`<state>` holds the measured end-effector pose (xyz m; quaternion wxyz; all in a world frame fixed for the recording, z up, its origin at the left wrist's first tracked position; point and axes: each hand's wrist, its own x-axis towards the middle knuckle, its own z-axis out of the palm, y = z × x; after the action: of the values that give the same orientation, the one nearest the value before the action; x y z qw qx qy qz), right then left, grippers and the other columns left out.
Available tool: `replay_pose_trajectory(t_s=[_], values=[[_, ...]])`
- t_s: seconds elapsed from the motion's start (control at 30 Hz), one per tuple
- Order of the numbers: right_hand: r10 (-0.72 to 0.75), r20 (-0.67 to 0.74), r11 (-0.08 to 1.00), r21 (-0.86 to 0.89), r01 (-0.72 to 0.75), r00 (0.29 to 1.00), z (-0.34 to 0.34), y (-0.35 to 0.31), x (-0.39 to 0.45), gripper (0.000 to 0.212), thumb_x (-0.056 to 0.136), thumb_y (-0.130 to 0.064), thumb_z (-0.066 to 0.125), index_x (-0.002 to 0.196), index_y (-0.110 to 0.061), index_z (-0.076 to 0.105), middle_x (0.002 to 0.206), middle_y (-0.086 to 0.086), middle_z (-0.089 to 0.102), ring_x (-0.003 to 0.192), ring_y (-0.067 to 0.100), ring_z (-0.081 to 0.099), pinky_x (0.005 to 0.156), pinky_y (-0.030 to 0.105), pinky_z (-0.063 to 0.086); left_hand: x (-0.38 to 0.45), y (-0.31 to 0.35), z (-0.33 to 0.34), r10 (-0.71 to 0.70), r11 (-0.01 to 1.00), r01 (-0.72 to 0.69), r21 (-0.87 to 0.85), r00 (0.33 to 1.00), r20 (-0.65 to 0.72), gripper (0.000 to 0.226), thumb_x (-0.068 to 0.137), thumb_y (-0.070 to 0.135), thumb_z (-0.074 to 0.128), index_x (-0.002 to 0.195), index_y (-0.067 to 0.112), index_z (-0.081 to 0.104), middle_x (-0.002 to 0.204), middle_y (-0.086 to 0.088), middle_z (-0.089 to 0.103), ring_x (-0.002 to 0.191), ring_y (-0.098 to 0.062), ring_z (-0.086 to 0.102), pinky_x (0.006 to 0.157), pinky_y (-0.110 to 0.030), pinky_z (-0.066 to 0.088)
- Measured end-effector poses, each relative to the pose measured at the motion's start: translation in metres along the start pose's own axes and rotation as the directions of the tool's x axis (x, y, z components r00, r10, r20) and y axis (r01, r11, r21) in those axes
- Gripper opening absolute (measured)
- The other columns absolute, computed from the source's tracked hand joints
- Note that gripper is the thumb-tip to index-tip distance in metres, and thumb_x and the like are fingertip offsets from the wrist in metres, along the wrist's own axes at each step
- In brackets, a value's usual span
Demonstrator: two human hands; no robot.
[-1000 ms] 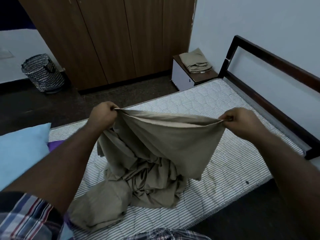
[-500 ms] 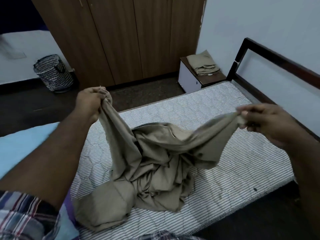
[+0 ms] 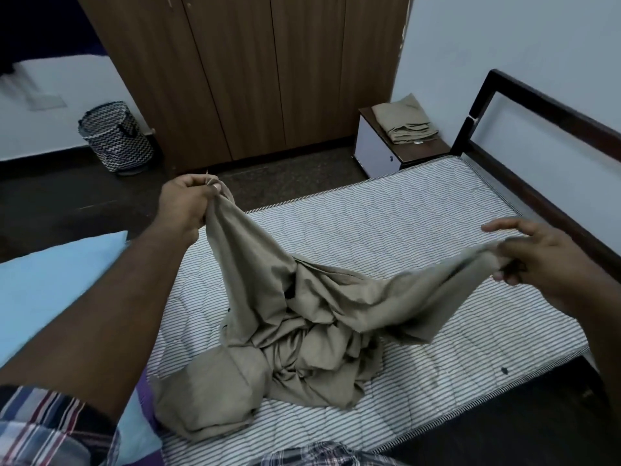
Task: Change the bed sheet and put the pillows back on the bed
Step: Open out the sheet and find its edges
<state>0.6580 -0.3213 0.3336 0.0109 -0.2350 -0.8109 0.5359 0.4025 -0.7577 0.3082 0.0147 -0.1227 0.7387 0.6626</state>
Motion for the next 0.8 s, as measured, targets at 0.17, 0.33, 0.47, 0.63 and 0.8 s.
replay_pose_trajectory(t_s=[0.17, 0.33, 0.47, 0.63, 0.8], values=[[0.069, 0.282, 0.955, -0.295, 0.018, 0.957, 0.011, 0.001, -0.003, 0.031, 0.08, 0.003, 0.076, 0.101, -0.021, 0.077, 0.095, 0.007, 0.076, 0.08, 0.028, 0.071, 0.065, 0.034, 0.054, -0.023, 0.003, 0.017, -0.045, 0.996, 0.051, -0.076, 0.996, 0.076, 0.013, 0.084, 0.003, 0.071, 0.09, 0.015, 0.07, 0.077, -0.005, 0.069, 0.07, -0.019, 0.068, 0.056, -0.028, 0.055], [-0.031, 0.284, 0.942, -0.313, 0.123, 0.958, 0.018, -0.007, 0.0, 0.03, 0.088, 0.002, 0.069, 0.107, -0.022, 0.073, 0.093, 0.002, 0.078, 0.087, 0.018, 0.074, 0.073, 0.035, 0.059, -0.045, 0.005, 0.027, -0.003, 0.991, 0.028, -0.127, 0.981, 0.193, 0.008, 0.084, 0.009, 0.075, 0.089, 0.016, 0.073, 0.09, -0.008, 0.074, 0.083, -0.023, 0.07, 0.071, -0.035, 0.057], [0.128, 0.423, 0.784, -0.597, 0.17, 0.897, 0.027, -0.006, 0.0, 0.05, 0.085, 0.008, 0.066, 0.112, -0.035, 0.067, 0.102, -0.008, 0.074, 0.091, 0.008, 0.07, 0.076, 0.03, 0.06, -0.06, 0.008, 0.033, 0.012, 0.993, 0.017, -0.115, 0.968, 0.251, 0.006, 0.086, 0.011, 0.075, 0.09, 0.015, 0.073, 0.099, -0.01, 0.073, 0.089, -0.022, 0.067, 0.08, -0.04, 0.053], [-0.089, 0.431, 0.633, -0.672, 0.385, 0.898, 0.043, -0.026, -0.006, 0.027, 0.096, -0.016, 0.062, 0.102, -0.043, 0.066, 0.087, -0.019, 0.069, 0.077, -0.004, 0.066, 0.07, 0.021, 0.054, -0.074, 0.007, 0.044, 0.032, 0.998, -0.014, -0.063, 0.957, 0.288, 0.005, 0.086, 0.013, 0.076, 0.087, 0.018, 0.076, 0.091, -0.006, 0.072, 0.085, -0.021, 0.064, 0.077, -0.04, 0.051], [-0.575, 0.407, 0.493, -0.52, 0.697, 0.71, 0.071, -0.041, -0.01, 0.014, 0.087, -0.038, 0.068, 0.094, -0.029, 0.075, 0.097, -0.018, 0.056, 0.093, 0.001, 0.053, 0.072, 0.022, 0.043, -0.097, 0.008, 0.057, 0.078, 0.997, -0.064, -0.05, 0.931, 0.358, 0.005, 0.085, 0.016, 0.077, 0.089, 0.018, 0.078, 0.089, -0.006, 0.071, 0.082, -0.019, 0.06, 0.074, -0.039, 0.045]])
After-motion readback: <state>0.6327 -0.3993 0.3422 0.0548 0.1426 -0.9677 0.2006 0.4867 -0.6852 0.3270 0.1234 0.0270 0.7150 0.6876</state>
